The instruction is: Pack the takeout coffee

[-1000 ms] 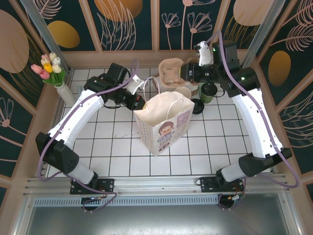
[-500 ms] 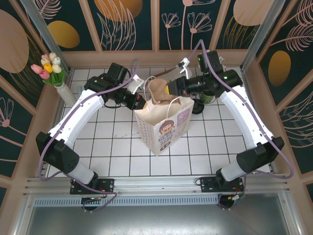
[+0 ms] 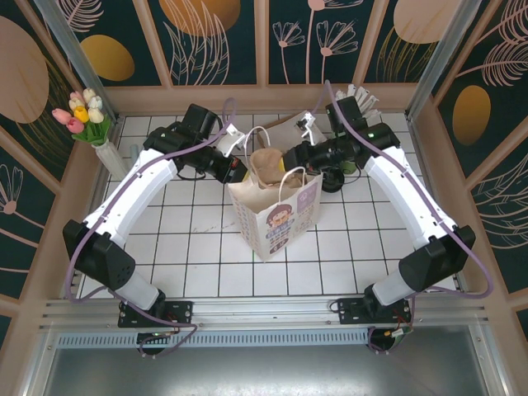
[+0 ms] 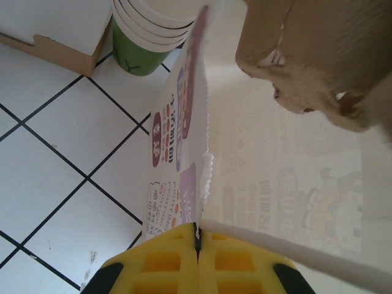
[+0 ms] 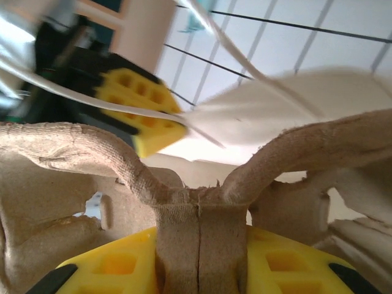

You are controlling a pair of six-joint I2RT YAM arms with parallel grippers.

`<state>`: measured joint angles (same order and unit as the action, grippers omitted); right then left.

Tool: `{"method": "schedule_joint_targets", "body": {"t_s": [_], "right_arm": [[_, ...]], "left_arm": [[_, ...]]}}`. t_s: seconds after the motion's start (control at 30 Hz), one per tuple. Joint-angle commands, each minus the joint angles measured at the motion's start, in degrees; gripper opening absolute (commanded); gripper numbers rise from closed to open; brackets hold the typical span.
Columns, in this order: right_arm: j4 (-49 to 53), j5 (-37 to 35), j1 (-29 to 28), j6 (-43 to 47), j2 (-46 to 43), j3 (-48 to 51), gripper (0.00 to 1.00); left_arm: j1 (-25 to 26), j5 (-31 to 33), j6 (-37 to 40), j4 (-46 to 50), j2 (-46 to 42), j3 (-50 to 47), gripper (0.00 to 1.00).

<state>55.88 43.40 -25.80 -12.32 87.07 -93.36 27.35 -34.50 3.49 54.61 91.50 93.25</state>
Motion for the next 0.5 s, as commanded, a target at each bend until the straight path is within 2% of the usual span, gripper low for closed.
{"method": "schedule_joint_targets", "body": {"t_s": [0.0, 0.17, 0.47], "right_arm": [[4.1, -9.0, -1.8, -0.6, 0.9, 0.6, 0.31], [4.5, -13.2, -4.5, -1.4, 1.8, 0.0, 0.31], [9.6, -26.5, -9.3, -3.8, 3.7, -2.5, 0.31]], "left_arm": [[0.2, -1.2, 1.6, -0.6, 1.1, 2.2, 0.03], [0.2, -1.3, 0.6, -1.3, 1.9, 4.0, 0.06], [0.2, -2.1, -0.4, 0.4, 5.6, 9.1, 0.08]]}}
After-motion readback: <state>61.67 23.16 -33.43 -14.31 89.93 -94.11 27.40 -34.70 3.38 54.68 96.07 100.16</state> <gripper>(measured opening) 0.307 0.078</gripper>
